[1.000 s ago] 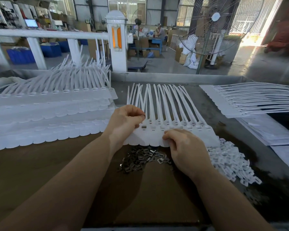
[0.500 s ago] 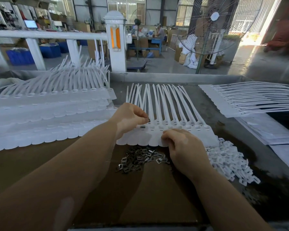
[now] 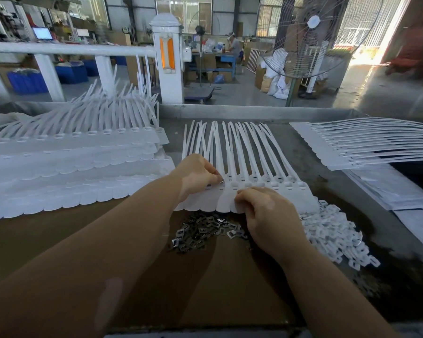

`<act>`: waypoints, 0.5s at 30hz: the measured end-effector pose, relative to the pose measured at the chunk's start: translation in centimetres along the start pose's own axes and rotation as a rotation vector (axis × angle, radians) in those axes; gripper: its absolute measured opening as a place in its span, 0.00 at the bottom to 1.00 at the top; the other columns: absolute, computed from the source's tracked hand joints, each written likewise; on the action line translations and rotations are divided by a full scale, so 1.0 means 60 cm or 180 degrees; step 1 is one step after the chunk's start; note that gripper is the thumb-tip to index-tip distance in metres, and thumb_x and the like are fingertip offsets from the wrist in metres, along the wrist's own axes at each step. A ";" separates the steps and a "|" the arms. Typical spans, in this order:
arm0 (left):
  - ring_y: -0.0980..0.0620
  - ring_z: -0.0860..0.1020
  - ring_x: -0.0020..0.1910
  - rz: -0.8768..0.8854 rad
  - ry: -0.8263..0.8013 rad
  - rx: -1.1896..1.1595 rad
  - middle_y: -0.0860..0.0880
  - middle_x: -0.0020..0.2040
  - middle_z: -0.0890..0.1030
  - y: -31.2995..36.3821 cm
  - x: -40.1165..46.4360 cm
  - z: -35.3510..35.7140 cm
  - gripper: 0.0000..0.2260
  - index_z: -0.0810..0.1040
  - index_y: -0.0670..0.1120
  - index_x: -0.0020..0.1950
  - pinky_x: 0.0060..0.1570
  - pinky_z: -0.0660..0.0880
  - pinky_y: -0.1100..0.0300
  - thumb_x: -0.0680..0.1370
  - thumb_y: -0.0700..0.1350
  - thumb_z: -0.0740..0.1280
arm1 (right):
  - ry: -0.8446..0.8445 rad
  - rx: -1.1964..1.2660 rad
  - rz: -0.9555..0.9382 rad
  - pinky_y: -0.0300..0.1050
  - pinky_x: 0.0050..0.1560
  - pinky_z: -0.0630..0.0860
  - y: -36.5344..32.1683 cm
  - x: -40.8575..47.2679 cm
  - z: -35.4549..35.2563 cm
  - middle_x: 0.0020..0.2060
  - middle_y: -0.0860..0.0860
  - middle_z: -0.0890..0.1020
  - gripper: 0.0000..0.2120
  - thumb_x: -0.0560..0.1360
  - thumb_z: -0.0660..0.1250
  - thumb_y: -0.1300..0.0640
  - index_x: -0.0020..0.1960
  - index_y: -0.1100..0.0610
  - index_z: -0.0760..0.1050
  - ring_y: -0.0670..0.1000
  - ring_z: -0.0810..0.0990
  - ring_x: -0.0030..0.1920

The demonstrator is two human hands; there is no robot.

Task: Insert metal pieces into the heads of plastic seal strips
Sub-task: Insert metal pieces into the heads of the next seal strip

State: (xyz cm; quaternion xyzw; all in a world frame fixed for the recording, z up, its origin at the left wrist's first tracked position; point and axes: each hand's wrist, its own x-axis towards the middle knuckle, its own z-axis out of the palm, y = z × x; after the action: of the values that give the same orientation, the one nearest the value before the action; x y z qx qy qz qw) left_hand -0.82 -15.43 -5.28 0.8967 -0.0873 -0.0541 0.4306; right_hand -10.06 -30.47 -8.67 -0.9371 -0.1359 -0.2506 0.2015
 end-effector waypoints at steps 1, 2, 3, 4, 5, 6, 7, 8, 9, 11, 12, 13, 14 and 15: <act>0.57 0.74 0.39 -0.0009 -0.0017 0.0028 0.50 0.42 0.80 0.000 0.000 0.000 0.04 0.83 0.44 0.46 0.35 0.69 0.66 0.74 0.42 0.71 | -0.0001 -0.0003 0.0001 0.51 0.44 0.76 0.000 0.000 0.000 0.41 0.54 0.83 0.06 0.71 0.66 0.68 0.44 0.60 0.80 0.57 0.79 0.44; 0.56 0.74 0.40 -0.0020 -0.0036 0.0055 0.49 0.43 0.80 0.000 0.000 0.000 0.04 0.83 0.44 0.47 0.36 0.69 0.65 0.74 0.42 0.71 | -0.0002 -0.0005 0.0000 0.51 0.43 0.76 0.000 0.000 -0.001 0.41 0.54 0.83 0.06 0.71 0.66 0.68 0.44 0.60 0.79 0.57 0.79 0.44; 0.56 0.75 0.41 -0.0037 -0.0053 0.0068 0.49 0.44 0.81 0.001 0.000 0.001 0.04 0.83 0.44 0.47 0.36 0.70 0.65 0.74 0.42 0.71 | -0.0004 -0.0007 -0.0003 0.50 0.43 0.75 0.000 0.001 -0.001 0.41 0.54 0.82 0.06 0.71 0.66 0.68 0.44 0.60 0.79 0.56 0.79 0.44; 0.56 0.75 0.41 -0.0059 -0.0067 0.0065 0.48 0.45 0.81 0.002 0.001 0.000 0.04 0.84 0.44 0.46 0.36 0.70 0.65 0.73 0.42 0.72 | -0.0005 -0.0010 -0.0005 0.50 0.43 0.75 0.000 0.001 -0.001 0.41 0.54 0.82 0.06 0.71 0.66 0.68 0.44 0.60 0.79 0.56 0.78 0.44; 0.56 0.74 0.41 -0.0081 -0.0082 0.0054 0.48 0.45 0.81 0.003 0.001 0.000 0.04 0.84 0.43 0.46 0.36 0.69 0.65 0.73 0.42 0.72 | -0.0008 -0.0011 -0.0003 0.50 0.43 0.75 0.000 0.001 -0.001 0.41 0.54 0.82 0.06 0.71 0.65 0.68 0.44 0.60 0.79 0.56 0.78 0.44; 0.57 0.74 0.40 -0.0097 -0.0100 0.0047 0.48 0.44 0.81 0.004 0.001 0.000 0.05 0.84 0.43 0.46 0.35 0.69 0.65 0.72 0.42 0.72 | -0.0013 -0.0011 0.0001 0.50 0.44 0.75 -0.001 0.002 0.000 0.41 0.54 0.82 0.06 0.71 0.65 0.68 0.44 0.60 0.79 0.56 0.78 0.44; 0.58 0.74 0.40 -0.0108 -0.0114 0.0044 0.49 0.43 0.81 0.005 0.001 -0.001 0.05 0.84 0.43 0.46 0.33 0.68 0.66 0.72 0.41 0.73 | -0.0021 -0.0014 0.0005 0.50 0.44 0.75 -0.001 0.001 -0.001 0.42 0.54 0.82 0.06 0.71 0.65 0.67 0.45 0.60 0.79 0.56 0.78 0.44; 0.59 0.74 0.39 -0.0116 -0.0118 0.0040 0.49 0.41 0.81 0.006 0.001 -0.001 0.04 0.84 0.43 0.45 0.32 0.67 0.67 0.71 0.41 0.73 | -0.0032 -0.0018 0.0007 0.50 0.45 0.75 -0.001 0.001 -0.001 0.42 0.54 0.82 0.06 0.71 0.65 0.67 0.45 0.60 0.79 0.56 0.78 0.45; 0.59 0.73 0.38 -0.0124 -0.0116 0.0033 0.50 0.39 0.80 0.007 0.001 -0.002 0.02 0.84 0.44 0.43 0.31 0.67 0.67 0.71 0.41 0.74 | -0.0040 -0.0017 0.0010 0.50 0.45 0.75 -0.001 0.001 -0.001 0.42 0.54 0.82 0.06 0.72 0.65 0.67 0.45 0.60 0.79 0.56 0.78 0.45; 0.60 0.73 0.38 -0.0127 -0.0105 0.0019 0.53 0.37 0.80 0.008 0.000 -0.003 0.01 0.84 0.46 0.40 0.31 0.66 0.68 0.70 0.41 0.75 | -0.0035 0.0001 0.0011 0.50 0.45 0.75 -0.001 0.000 -0.001 0.42 0.54 0.82 0.06 0.72 0.65 0.67 0.45 0.60 0.79 0.56 0.78 0.45; 0.61 0.73 0.39 -0.0122 -0.0097 0.0014 0.53 0.37 0.79 0.008 0.001 -0.003 0.02 0.83 0.46 0.39 0.32 0.67 0.68 0.70 0.41 0.75 | -0.0026 0.0008 0.0008 0.50 0.44 0.75 -0.001 0.000 -0.001 0.42 0.54 0.82 0.06 0.71 0.65 0.67 0.45 0.60 0.79 0.56 0.78 0.44; 0.61 0.73 0.39 -0.0121 -0.0084 0.0003 0.54 0.37 0.79 0.008 0.001 -0.004 0.02 0.83 0.46 0.39 0.32 0.67 0.68 0.69 0.41 0.76 | -0.0015 0.0012 0.0004 0.50 0.44 0.75 -0.002 0.000 -0.001 0.42 0.54 0.83 0.06 0.71 0.65 0.68 0.45 0.60 0.79 0.56 0.78 0.44; 0.61 0.73 0.39 -0.0125 -0.0067 -0.0014 0.54 0.38 0.79 0.008 0.001 -0.004 0.03 0.83 0.46 0.38 0.33 0.67 0.67 0.68 0.41 0.76 | -0.0005 0.0015 0.0001 0.50 0.43 0.75 -0.002 0.000 -0.001 0.42 0.54 0.83 0.06 0.71 0.65 0.68 0.44 0.60 0.79 0.57 0.79 0.44; 0.61 0.73 0.40 -0.0131 -0.0054 -0.0031 0.54 0.38 0.79 0.007 0.002 -0.005 0.03 0.83 0.47 0.38 0.33 0.67 0.67 0.68 0.41 0.76 | 0.0002 0.0020 -0.0001 0.50 0.43 0.76 -0.001 0.000 -0.001 0.42 0.54 0.83 0.06 0.71 0.65 0.68 0.44 0.61 0.79 0.57 0.79 0.44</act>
State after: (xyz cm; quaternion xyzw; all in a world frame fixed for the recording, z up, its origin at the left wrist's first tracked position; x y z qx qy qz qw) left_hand -0.73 -15.50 -4.76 0.8956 -0.0723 -0.0709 0.4331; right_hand -10.11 -30.41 -8.61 -0.9363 -0.1368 -0.2506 0.2044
